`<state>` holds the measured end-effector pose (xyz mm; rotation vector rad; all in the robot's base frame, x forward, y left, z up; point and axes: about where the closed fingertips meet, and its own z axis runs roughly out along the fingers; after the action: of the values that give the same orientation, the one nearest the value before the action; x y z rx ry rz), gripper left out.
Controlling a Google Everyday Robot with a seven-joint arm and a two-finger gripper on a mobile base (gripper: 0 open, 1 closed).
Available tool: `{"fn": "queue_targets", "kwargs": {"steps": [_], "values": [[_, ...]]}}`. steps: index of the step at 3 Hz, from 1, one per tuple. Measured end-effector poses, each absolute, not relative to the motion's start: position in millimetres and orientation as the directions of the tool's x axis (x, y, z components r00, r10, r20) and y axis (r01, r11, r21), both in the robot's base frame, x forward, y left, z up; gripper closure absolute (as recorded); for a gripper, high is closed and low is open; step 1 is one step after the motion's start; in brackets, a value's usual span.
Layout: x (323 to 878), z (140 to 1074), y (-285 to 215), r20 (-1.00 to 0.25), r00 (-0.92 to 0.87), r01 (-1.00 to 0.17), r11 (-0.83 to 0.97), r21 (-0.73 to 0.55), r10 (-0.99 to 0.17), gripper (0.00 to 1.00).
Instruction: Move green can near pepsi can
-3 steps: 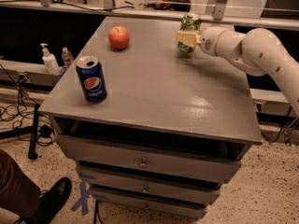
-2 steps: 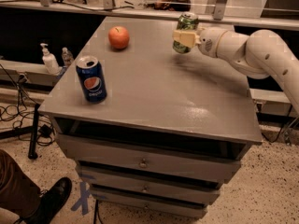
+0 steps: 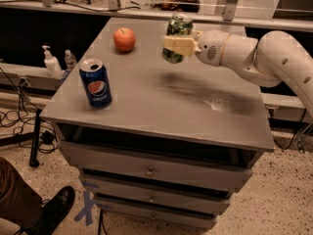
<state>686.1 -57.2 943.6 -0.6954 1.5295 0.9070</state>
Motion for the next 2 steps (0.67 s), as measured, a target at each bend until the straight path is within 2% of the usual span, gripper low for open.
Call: {"fn": "queue_targets", "kwargs": {"steps": [2], "values": [[605, 946, -5, -0.988, -0.154, -0.895, 0.419, 0.154, 0.035, 1.0]]}}
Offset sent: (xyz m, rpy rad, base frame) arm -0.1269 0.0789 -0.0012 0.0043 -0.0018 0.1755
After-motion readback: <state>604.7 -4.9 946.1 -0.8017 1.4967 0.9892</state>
